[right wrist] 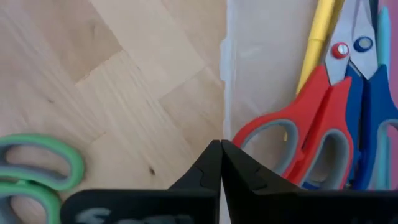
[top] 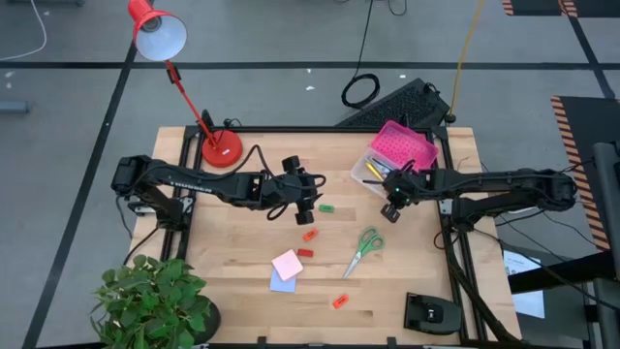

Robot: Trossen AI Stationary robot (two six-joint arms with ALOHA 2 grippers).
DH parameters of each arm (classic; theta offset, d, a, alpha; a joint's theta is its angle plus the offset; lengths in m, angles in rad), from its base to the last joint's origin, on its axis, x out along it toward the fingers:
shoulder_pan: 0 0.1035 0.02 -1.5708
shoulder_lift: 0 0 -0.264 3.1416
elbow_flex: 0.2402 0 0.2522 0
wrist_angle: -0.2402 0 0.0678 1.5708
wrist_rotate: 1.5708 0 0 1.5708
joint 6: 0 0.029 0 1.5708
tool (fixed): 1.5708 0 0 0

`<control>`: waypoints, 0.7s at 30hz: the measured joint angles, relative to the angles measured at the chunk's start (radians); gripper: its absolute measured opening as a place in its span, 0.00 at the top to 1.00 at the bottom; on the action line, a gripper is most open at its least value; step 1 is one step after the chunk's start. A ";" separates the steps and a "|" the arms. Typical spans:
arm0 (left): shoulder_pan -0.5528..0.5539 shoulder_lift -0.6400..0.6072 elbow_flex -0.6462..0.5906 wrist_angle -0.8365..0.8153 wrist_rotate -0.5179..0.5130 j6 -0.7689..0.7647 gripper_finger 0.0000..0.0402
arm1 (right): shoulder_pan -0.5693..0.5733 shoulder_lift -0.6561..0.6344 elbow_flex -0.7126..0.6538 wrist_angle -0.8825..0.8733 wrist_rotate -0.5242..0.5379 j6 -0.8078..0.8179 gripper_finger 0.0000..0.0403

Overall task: Pack school essentials
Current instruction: Put the orange scissors into the supply box

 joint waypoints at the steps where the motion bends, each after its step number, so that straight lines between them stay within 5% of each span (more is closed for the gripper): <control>1: 0.000 0.000 0.000 0.004 0.001 0.000 0.43 | -0.004 0.000 0.000 -0.004 0.000 0.000 1.00; 13: 0.000 0.000 0.000 0.020 0.025 0.000 0.43 | -0.012 -0.006 0.005 0.000 0.009 -0.018 1.00; 21: 0.000 0.000 0.000 0.036 0.026 0.007 0.43 | -0.012 0.005 0.007 0.019 0.135 -0.015 1.00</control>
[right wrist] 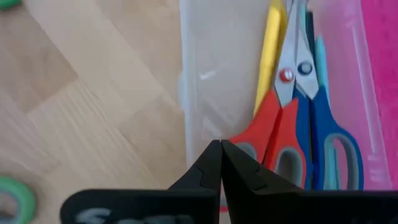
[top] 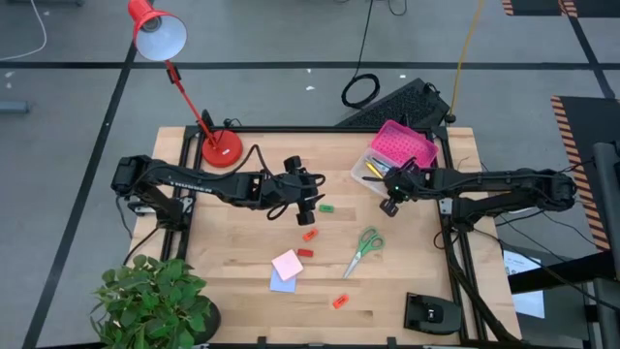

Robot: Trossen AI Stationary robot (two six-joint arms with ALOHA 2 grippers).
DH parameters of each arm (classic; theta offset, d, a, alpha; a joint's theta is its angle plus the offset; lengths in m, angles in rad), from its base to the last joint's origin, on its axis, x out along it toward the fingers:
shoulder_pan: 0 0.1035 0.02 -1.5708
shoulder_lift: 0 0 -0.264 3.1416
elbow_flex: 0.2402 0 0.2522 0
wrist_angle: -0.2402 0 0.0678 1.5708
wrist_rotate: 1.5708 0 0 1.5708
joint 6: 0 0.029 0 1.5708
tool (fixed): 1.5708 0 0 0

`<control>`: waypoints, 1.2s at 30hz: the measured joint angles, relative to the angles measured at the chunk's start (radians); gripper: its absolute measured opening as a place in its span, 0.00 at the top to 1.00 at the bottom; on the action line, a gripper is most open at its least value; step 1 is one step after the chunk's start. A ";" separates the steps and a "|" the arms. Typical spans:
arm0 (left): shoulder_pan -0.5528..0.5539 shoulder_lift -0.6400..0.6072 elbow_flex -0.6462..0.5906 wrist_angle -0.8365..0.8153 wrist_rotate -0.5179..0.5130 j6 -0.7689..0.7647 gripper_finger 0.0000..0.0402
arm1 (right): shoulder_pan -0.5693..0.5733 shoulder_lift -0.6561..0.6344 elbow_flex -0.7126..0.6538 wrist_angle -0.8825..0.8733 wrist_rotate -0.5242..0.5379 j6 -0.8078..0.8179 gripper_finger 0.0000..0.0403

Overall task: Pack school essentials
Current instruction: Put the orange scissors into the supply box, then put the green scissors into the supply box

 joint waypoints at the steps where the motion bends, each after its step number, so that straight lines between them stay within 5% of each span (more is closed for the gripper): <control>1: 0.000 0.000 0.000 0.003 0.000 0.000 0.43 | -0.001 0.003 -0.003 0.000 0.000 0.004 1.00; 15: 0.000 0.000 0.000 0.026 0.025 0.000 0.43 | -0.026 0.121 -0.009 0.008 -0.005 -0.016 1.00; 28: -0.008 0.000 0.000 0.021 0.031 -0.022 0.43 | 0.013 -0.086 0.056 -0.126 -0.005 -0.007 1.00; 36: -0.087 0.034 0.001 0.029 0.034 -0.042 0.43 | 0.159 -0.152 0.057 -0.087 -0.136 -0.105 1.00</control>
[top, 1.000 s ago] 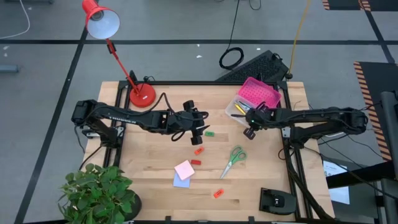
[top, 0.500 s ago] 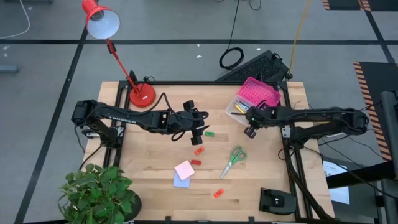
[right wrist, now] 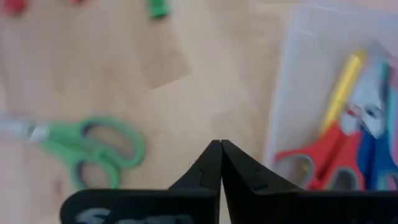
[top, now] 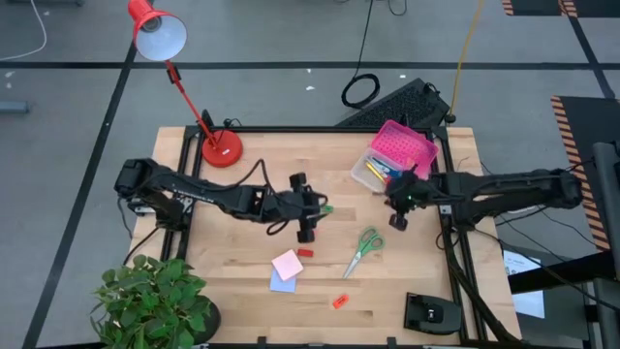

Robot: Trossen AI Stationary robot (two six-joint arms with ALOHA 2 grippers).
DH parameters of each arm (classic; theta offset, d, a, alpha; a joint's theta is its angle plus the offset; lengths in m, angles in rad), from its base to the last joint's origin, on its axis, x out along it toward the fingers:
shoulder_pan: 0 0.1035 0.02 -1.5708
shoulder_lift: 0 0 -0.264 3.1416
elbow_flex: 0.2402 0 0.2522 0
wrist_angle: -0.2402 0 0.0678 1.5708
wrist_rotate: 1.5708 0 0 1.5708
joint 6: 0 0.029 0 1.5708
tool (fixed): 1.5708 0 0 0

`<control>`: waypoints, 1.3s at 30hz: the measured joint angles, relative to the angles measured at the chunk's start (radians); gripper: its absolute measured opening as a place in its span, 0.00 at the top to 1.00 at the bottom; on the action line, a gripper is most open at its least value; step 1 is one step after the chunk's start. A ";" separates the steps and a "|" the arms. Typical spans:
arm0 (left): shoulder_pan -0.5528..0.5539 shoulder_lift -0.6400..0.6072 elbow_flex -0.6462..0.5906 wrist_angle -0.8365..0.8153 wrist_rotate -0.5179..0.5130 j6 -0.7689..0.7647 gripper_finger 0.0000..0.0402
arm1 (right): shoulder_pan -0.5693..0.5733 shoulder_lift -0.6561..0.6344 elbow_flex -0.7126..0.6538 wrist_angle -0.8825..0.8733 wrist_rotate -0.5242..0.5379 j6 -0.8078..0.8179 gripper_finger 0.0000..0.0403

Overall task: Pack school essentials
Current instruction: Put the green scissors into the supply box

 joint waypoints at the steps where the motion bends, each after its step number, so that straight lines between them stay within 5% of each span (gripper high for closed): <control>1: -0.009 0.004 0.000 -0.009 0.000 0.012 0.43 | 0.028 0.007 0.000 -0.003 0.000 -0.029 1.00; 14: -0.020 0.002 0.000 -0.069 -0.008 -0.048 0.43 | 0.246 0.263 0.000 0.233 -0.033 -0.355 0.65; 19: -0.021 0.002 0.000 -0.099 -0.008 -0.052 0.43 | 0.276 0.333 0.000 0.295 -0.128 -0.393 0.56; 39: -0.025 0.002 0.000 -0.104 -0.009 -0.045 0.43 | 0.291 0.474 0.000 0.299 -0.126 -0.564 0.54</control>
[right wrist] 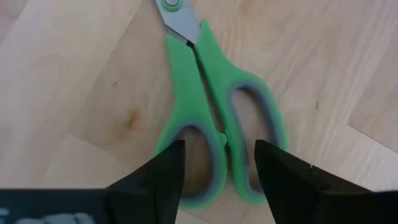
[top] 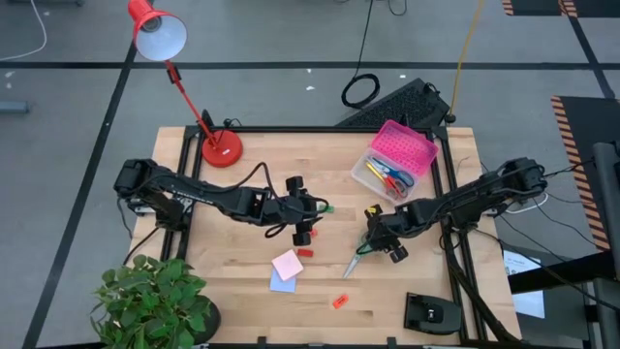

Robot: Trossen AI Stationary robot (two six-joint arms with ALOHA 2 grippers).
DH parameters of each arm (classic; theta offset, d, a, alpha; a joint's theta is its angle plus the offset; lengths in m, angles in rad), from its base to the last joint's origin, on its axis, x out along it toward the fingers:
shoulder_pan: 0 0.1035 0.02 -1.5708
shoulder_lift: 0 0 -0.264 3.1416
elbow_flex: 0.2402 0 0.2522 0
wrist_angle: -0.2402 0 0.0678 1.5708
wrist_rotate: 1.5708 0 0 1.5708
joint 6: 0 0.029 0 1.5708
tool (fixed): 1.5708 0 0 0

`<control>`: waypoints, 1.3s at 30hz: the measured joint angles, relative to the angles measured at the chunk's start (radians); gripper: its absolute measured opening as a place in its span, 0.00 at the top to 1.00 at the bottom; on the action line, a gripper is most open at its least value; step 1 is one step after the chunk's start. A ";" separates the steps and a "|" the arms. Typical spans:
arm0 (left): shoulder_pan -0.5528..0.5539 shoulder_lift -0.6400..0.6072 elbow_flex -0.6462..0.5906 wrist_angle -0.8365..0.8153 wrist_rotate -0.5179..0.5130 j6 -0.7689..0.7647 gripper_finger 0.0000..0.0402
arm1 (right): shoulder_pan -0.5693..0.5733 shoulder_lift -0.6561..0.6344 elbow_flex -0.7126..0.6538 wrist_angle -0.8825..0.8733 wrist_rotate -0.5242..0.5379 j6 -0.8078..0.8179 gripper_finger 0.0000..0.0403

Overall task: Pack school essentials
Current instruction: Put the green scissors into the supply box

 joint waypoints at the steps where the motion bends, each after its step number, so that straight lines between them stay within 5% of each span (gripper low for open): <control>1: 0.000 0.000 0.000 0.000 0.000 0.000 0.43 | 0.000 0.003 0.000 0.000 0.000 0.000 0.55; 15: 0.000 0.000 0.000 0.001 0.000 0.007 0.43 | 0.000 0.035 0.002 0.004 -0.018 -0.044 0.80; 26: 0.000 0.000 0.000 0.001 -0.001 0.019 0.43 | 0.000 0.002 -0.003 0.004 0.001 -0.024 0.78; 39: 0.000 0.000 0.000 0.000 -0.001 0.015 0.43 | -0.001 -0.192 -0.003 -0.030 0.005 0.158 0.79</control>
